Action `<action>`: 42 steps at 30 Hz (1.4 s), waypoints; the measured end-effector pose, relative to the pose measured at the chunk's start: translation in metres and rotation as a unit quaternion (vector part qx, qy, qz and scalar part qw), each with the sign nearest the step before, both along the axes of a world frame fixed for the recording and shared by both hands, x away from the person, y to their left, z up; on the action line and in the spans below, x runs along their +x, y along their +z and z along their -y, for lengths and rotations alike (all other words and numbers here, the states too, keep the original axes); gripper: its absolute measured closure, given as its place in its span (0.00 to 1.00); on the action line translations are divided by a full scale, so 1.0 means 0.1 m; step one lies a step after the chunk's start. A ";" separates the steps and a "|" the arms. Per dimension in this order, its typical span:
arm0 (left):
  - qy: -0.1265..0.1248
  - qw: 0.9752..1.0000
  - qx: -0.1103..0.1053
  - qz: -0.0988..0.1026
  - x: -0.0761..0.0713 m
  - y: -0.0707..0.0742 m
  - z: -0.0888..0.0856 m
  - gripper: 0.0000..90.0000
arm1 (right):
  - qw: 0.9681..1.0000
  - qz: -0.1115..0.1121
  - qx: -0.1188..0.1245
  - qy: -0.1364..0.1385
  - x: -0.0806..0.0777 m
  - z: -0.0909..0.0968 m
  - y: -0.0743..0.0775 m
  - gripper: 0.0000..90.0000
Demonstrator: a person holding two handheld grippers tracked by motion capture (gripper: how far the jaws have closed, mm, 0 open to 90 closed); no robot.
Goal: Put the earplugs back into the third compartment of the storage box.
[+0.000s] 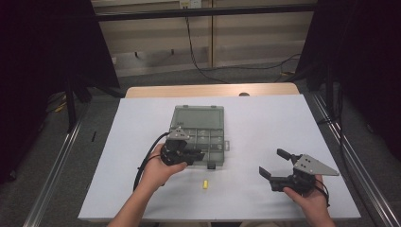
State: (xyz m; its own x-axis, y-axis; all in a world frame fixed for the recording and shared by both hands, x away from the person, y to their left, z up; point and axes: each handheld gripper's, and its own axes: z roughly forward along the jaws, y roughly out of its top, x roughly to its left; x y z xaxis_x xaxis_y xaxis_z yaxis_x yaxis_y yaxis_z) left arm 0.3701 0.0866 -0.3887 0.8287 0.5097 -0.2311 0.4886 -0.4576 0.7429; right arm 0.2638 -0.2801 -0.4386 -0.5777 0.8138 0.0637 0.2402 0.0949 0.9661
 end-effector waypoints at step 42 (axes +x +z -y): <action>0.073 0.997 0.021 0.001 0.58 -0.17 0.15 0.84 | 1.000 -0.001 0.000 0.002 0.00 0.00 0.00 0.08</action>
State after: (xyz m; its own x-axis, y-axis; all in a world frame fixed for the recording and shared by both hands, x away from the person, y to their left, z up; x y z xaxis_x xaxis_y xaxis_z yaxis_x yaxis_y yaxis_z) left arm 0.4281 0.0717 -0.4053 0.7455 0.6343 -0.2049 0.5507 -0.4129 0.7255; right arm 0.2641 -0.2802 -0.4391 -0.5806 0.8116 0.0652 0.2422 0.0956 0.9655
